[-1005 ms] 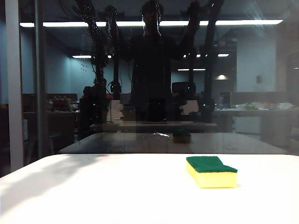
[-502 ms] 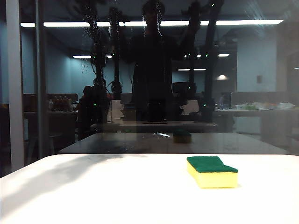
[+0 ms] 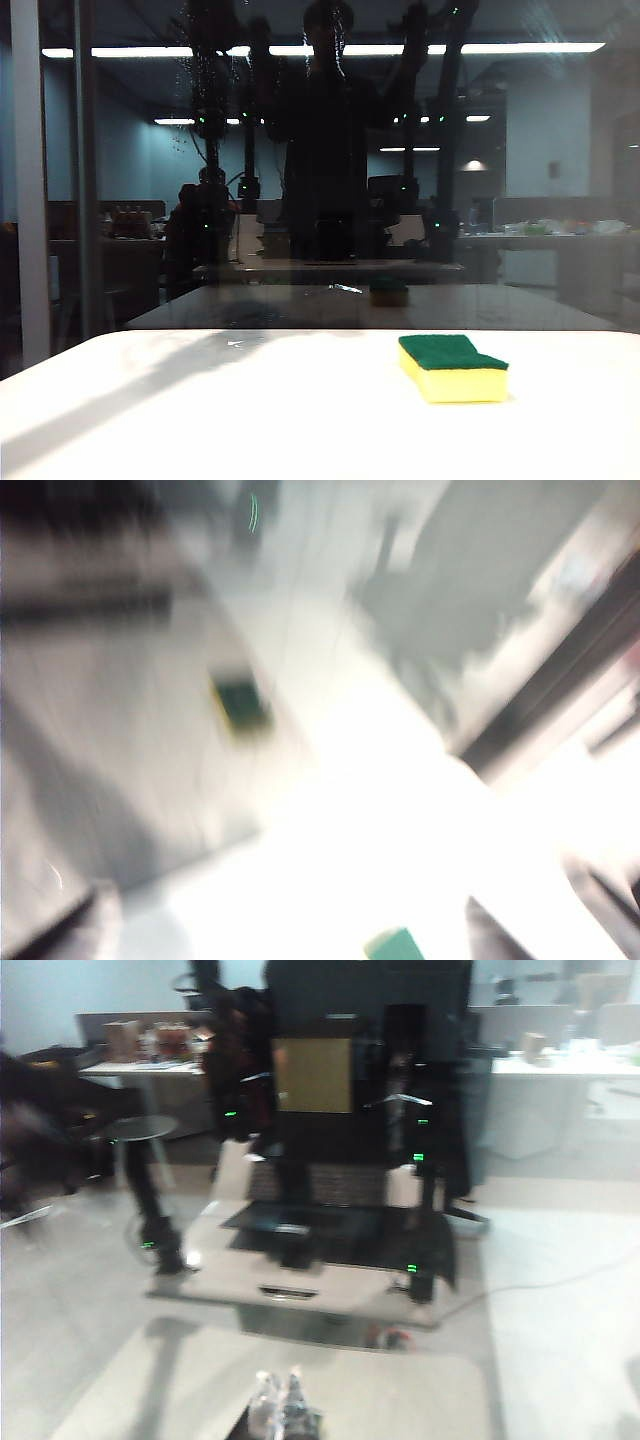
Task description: Reach upward to find where there is water on the glass, pick up the sponge from the table, dry the water, and finally place the sponge back on the table.
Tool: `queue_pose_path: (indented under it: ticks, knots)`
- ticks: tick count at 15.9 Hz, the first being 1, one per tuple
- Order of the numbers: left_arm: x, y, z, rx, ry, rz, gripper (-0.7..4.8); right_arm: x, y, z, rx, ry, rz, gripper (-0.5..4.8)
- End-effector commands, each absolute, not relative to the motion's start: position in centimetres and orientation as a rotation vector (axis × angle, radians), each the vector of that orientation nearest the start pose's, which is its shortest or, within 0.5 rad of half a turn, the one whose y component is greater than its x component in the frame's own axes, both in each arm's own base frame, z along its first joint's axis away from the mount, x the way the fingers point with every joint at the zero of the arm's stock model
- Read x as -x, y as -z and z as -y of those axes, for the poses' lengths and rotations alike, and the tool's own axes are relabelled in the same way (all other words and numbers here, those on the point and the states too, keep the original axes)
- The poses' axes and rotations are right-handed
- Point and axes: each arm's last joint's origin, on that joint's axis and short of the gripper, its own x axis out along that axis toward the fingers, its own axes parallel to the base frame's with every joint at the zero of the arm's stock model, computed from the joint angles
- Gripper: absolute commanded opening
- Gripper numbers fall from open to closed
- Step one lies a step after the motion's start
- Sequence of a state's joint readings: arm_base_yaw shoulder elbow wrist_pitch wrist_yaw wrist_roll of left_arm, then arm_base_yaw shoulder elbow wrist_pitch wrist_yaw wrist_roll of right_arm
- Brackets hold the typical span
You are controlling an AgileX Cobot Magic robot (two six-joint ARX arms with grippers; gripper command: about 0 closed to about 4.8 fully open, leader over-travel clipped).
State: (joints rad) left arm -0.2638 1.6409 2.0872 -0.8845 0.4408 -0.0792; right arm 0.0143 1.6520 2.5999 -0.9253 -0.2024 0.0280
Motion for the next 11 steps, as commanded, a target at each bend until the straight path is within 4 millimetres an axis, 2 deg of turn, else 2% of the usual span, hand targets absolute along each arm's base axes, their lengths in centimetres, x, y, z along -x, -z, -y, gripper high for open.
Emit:
queue_pose_path:
  ticks: [1, 3, 5, 9, 11]
  knots:
    - [-32.0, -45.1, 11.4, 0.080, 0.715, -0.690, 4.79, -22.9, -60.6, -0.9, -0.021, -0.217, 0.044, -0.05]
    - [-33.0, -43.4, 12.5, 0.080, 0.738, -0.758, 4.79, -22.8, -60.6, -0.9, -0.020, -0.216, 0.045, -0.05]
    - [-33.8, -41.2, 14.5, 0.066, 0.777, -0.793, 4.79, -22.9, -60.6, -0.9, -0.020, -0.215, 0.043, -0.05]
    - [-34.1, -37.7, 18.1, 0.080, 0.836, -0.816, 4.79, -23.0, -60.5, -0.9, -0.021, -0.215, 0.039, -0.05]
    - [-33.9, -34.3, 20.2, 0.115, 0.860, -0.843, 4.79, -23.0, -60.5, -0.9, -0.021, -0.216, 0.037, -0.05]
